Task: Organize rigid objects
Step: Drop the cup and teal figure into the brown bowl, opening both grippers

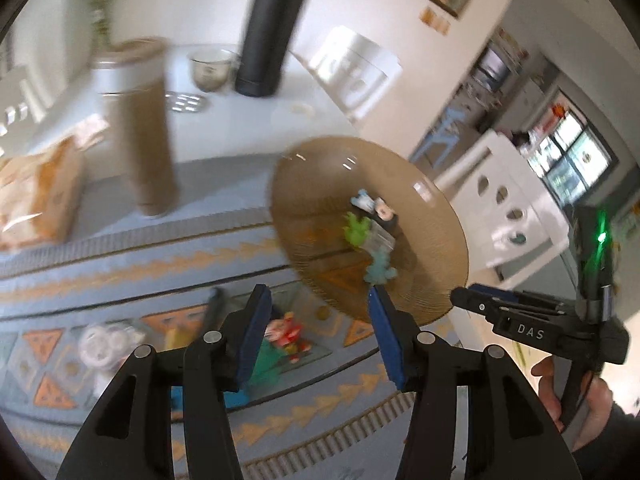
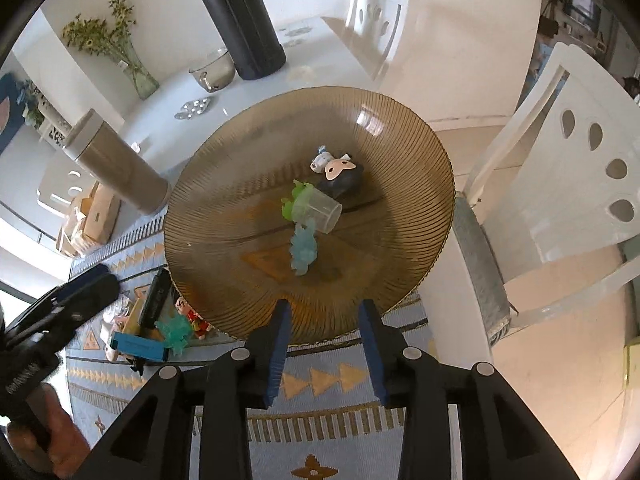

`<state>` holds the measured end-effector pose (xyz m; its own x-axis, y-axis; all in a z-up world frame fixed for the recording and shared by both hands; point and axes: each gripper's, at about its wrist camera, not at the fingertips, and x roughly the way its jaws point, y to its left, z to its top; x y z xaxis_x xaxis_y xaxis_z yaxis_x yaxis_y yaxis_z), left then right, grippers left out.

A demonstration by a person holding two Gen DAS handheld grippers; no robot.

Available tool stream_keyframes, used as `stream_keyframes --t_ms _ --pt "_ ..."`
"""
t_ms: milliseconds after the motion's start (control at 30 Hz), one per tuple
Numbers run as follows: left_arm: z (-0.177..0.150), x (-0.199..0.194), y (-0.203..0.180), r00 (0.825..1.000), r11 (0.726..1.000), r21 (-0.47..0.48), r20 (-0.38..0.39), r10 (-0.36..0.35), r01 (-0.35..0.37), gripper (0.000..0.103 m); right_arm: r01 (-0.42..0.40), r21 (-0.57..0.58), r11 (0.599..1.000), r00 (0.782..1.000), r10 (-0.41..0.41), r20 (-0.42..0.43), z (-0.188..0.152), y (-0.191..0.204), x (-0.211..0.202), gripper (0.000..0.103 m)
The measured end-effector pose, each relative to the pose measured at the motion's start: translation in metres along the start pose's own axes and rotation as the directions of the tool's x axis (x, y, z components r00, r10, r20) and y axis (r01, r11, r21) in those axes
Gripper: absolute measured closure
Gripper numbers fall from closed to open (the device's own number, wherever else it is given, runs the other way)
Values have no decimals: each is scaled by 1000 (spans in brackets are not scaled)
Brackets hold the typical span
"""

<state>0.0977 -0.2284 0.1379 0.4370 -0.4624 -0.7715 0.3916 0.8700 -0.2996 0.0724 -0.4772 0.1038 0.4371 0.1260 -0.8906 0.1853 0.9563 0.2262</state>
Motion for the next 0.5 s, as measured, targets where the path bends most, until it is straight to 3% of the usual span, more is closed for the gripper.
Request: stream_keyframes --t_ms 133,267,400,500 --pt "-7 -43 33 992 994 -53 72 101 -98 55 -26 -34 999 1000 26 13 -6 14 -6 69" --pt "-19 -88 80 972 970 -152 111 208 -190 55 -67 -86 994 997 70 32 -11 35 -14 69" --pt "-33 -119 119 948 934 -232 102 301 -271 55 -106 -139 985 993 111 32 -16 61 -16 60" --pt "-45 -126 144 949 920 -274 64 309 -281 55 -146 -162 976 989 149 5 -21 82 -9 60"
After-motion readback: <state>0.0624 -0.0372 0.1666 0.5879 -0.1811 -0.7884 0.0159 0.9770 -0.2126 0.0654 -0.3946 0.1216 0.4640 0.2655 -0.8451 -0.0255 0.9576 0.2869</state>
